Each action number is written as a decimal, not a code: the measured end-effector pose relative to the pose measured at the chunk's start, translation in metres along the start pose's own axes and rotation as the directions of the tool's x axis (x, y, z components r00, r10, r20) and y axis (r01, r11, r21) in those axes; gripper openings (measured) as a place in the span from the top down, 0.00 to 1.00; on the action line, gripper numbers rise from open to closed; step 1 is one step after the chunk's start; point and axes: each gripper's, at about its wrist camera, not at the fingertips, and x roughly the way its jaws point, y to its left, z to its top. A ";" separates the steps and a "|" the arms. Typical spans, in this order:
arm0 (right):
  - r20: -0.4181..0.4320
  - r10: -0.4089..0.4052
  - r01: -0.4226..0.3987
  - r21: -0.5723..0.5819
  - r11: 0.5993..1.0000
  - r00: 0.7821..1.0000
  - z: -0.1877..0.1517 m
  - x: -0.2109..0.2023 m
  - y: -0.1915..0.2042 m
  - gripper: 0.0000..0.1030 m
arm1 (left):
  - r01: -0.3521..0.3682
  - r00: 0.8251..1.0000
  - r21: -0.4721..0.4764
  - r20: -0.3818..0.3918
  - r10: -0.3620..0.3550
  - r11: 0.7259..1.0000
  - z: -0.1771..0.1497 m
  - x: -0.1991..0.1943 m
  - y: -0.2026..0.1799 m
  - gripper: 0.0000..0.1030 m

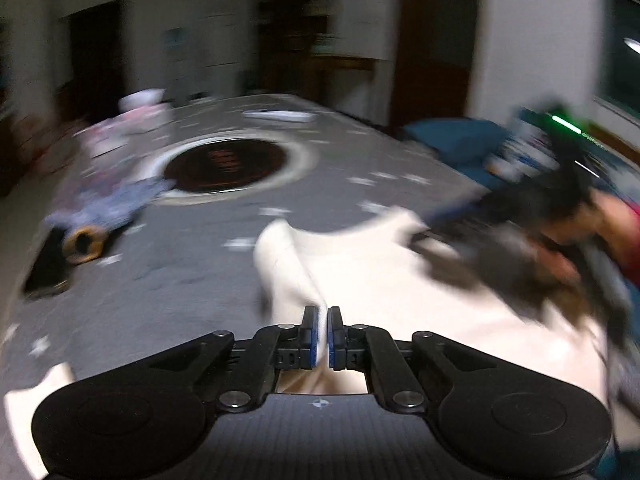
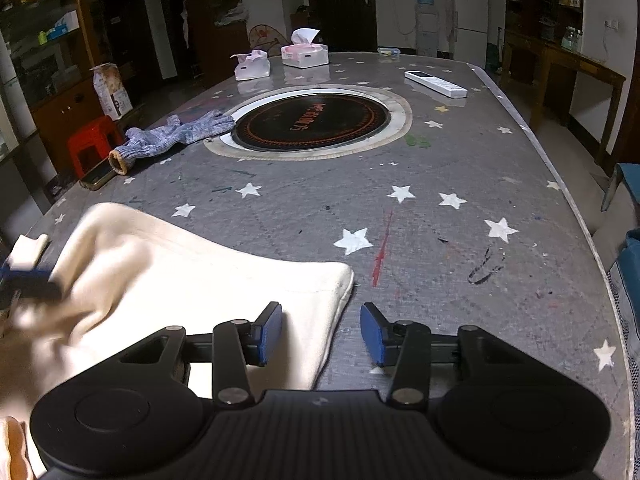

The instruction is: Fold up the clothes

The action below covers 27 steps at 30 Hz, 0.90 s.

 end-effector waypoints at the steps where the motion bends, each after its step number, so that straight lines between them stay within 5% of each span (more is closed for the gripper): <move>1: 0.000 -0.002 0.002 0.000 1.000 1.000 0.000 0.000 0.000 0.57 | 0.030 1.000 0.030 -0.005 -0.030 0.999 -0.003 -0.001 -0.007 0.90; 3: 0.001 -0.005 0.005 0.000 1.000 1.000 0.000 -0.001 -0.001 0.57 | 0.069 0.998 0.037 -0.014 -0.069 0.997 -0.007 -0.002 -0.011 0.90; 8: 0.005 -0.003 0.003 -0.001 1.000 1.000 0.000 -0.004 -0.002 0.57 | 0.012 1.000 -0.045 0.027 -0.011 0.999 -0.004 -0.008 0.009 0.83; 12: 0.005 -0.003 0.003 0.004 1.000 1.000 0.000 -0.003 -0.003 0.57 | 0.026 1.000 -0.046 -0.007 -0.026 0.999 -0.002 0.004 0.008 0.57; 16: -0.001 0.006 -0.006 0.007 1.000 1.000 0.000 0.000 -0.003 0.58 | 0.039 0.998 -0.049 -0.041 -0.041 0.998 0.001 0.016 0.007 0.55; 18: -0.003 0.011 -0.011 0.004 1.000 1.000 0.000 0.000 -0.001 0.59 | 0.046 0.997 -0.050 -0.057 -0.048 0.998 0.002 0.022 0.006 0.57; 22: -0.011 0.022 -0.022 -0.011 1.000 1.000 0.001 0.002 0.003 0.63 | 0.055 0.995 -0.056 -0.084 -0.060 0.997 0.003 0.032 0.005 0.89; 25: -0.011 0.025 -0.025 -0.019 1.000 1.000 0.002 0.004 0.003 0.72 | 0.027 0.998 -0.041 -0.050 -0.029 0.999 0.008 0.025 0.009 0.93; 27: -0.010 0.026 -0.026 -0.020 0.999 1.000 0.003 0.005 0.003 0.87 | -0.033 0.999 -0.045 -0.019 0.032 0.998 0.015 0.019 0.020 0.94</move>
